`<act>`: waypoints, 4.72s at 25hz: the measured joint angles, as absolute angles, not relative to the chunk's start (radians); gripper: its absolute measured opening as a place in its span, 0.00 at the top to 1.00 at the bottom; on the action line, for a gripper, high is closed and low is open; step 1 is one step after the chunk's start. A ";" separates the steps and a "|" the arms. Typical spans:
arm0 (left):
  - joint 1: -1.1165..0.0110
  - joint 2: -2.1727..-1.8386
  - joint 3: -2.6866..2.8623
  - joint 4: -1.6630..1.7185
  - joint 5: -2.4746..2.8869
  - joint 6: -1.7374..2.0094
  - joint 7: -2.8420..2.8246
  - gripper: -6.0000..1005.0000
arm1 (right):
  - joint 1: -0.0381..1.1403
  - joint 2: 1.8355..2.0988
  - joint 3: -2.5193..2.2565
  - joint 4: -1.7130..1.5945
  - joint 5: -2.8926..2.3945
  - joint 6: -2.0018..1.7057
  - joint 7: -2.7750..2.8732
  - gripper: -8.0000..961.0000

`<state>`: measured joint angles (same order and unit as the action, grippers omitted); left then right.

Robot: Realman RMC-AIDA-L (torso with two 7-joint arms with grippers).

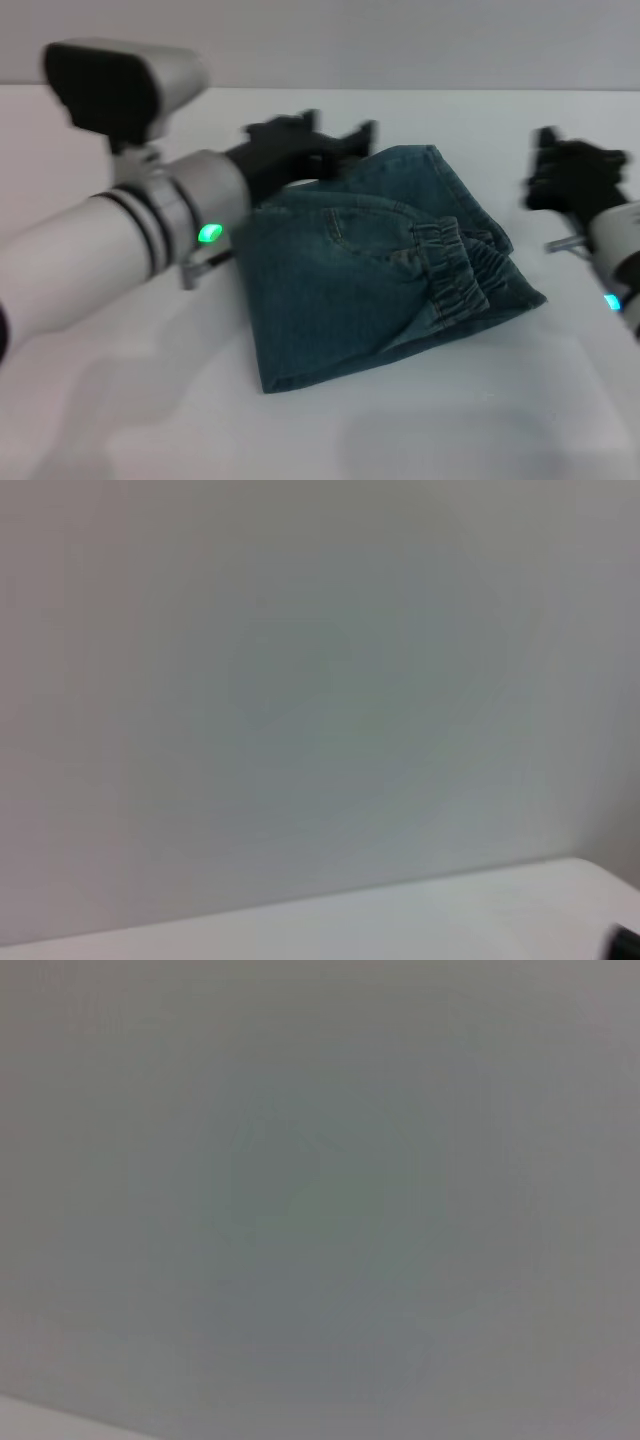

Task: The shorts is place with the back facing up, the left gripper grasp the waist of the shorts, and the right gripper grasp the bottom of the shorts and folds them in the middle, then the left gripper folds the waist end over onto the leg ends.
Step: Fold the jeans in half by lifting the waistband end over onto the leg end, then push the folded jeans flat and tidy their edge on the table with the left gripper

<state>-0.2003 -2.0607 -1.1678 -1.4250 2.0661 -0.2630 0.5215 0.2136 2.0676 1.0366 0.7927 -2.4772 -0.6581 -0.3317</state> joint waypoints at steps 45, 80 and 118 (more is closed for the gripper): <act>0.102 -2.052 -1.233 -1.462 2.108 0.013 0.628 0.15 | 0.102 2.038 0.935 1.180 -2.533 -0.432 -0.266 0.85; 0.156 -2.056 -1.244 -1.523 2.168 0.056 0.619 0.16 | 0.042 2.008 0.665 1.235 -2.561 -0.278 -0.231 0.99; 0.086 -2.057 -1.235 -1.477 2.163 0.048 0.615 0.16 | 0.313 2.082 0.722 0.811 -2.549 -0.476 -0.082 0.99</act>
